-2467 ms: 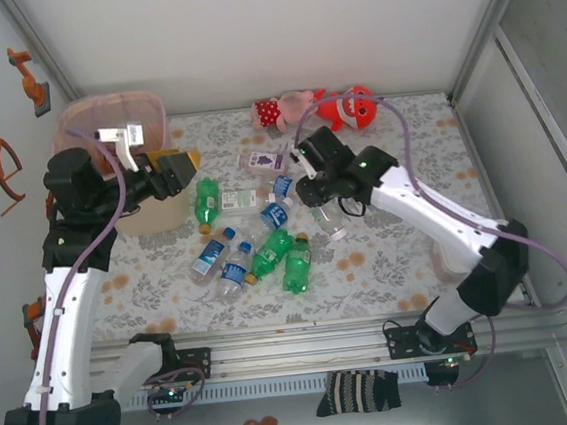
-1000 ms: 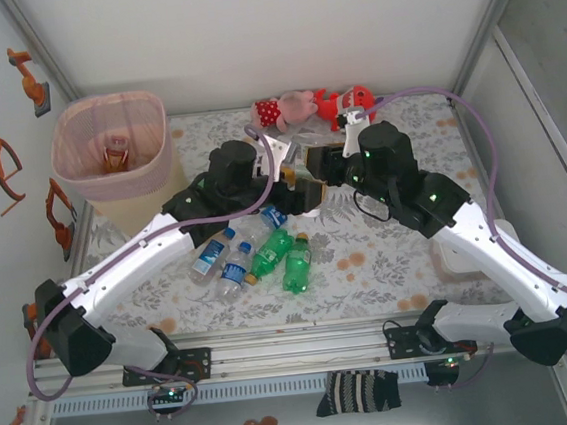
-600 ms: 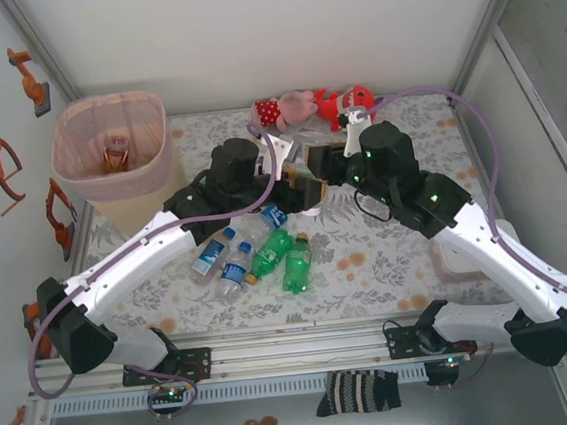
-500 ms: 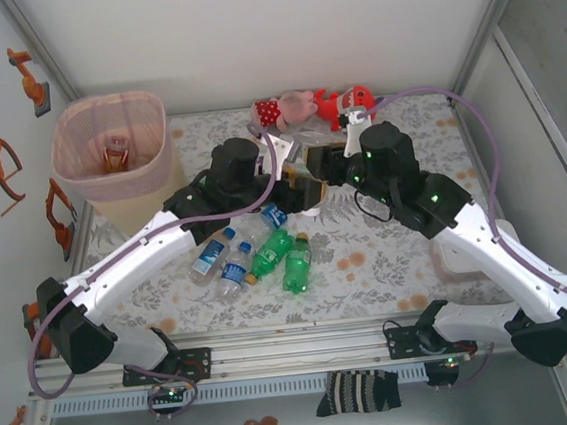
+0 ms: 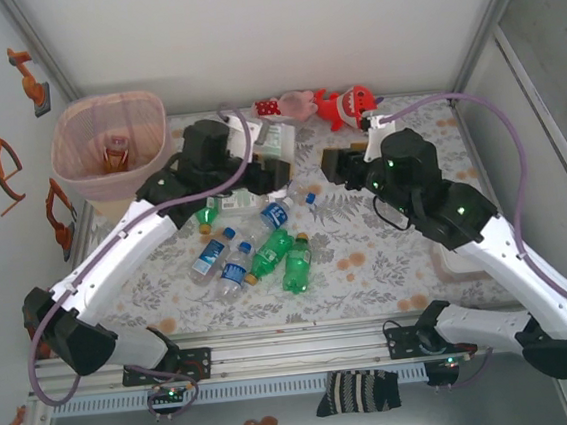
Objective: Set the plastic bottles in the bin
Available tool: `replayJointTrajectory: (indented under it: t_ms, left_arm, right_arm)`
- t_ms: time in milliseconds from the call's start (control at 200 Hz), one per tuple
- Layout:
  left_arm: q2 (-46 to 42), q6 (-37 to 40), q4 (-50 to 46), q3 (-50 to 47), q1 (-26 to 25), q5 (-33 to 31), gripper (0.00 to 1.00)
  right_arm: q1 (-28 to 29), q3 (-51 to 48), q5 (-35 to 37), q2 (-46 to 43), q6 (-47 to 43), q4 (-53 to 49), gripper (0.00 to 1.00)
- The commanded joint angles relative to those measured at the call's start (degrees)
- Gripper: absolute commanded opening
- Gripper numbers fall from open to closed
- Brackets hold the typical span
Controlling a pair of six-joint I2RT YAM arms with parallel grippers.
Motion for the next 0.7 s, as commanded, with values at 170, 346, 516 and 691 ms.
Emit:
replayJointTrajectory:
  t_ms: [170,346,516,691]
  left_arm:
    - [-2.3,5.3,-13.9,12.2,16.9,1.5,0.57]
    - [1.9,8.3,-21.2,22.5,27.1,3.4,0.57]
    - [7.6,13.4,-30.2,33.5,33.8,-0.6,0.57]
    - [12.3,15.4,-34.6,38.0,39.6,-2.3,0.57]
  right_arm:
    - [0.0,-0.7,6.2,-4.5,-1.4,-5.2,0.63]
    - [0.0,-1.7,7.8,-6.5,-1.3,-6.7,0.63]
    - [0.0,-1.5,8.6,-7.3,-1.2,-8.6,0.63]
    - [0.0,-2.2,9.1,-8.3,-0.9,-9.3,0.63]
